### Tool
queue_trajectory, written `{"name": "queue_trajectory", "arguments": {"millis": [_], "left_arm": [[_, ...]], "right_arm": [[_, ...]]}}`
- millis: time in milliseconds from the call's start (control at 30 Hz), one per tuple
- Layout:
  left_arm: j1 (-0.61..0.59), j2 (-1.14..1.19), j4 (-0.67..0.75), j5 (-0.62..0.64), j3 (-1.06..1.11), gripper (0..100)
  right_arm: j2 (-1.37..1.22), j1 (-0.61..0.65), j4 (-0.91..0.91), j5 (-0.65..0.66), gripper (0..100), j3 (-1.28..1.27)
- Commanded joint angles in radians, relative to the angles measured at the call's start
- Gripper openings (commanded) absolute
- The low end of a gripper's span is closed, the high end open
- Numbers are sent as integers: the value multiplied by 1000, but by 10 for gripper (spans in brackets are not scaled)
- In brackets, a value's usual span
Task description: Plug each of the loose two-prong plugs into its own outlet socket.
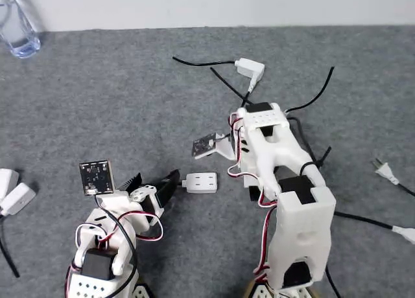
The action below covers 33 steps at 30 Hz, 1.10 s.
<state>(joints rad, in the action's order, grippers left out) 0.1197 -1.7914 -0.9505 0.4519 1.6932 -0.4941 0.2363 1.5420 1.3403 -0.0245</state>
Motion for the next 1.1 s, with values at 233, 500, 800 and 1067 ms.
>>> {"name": "queue_trajectory", "arguments": {"millis": [233,500,800,1067], "left_arm": [[104,-6,-69,0,-8,311],[104,-6,-66,0,-8,311],[103,-6,-66,-2,-8,311],[103,-6,-66,-2,-8,311]], "right_arm": [[36,97,-128,-92,9,58],[148,85,-62,-92,9,57],[197,-104,-33,83,12,55],[202,-205,8,106,195,55]]}}
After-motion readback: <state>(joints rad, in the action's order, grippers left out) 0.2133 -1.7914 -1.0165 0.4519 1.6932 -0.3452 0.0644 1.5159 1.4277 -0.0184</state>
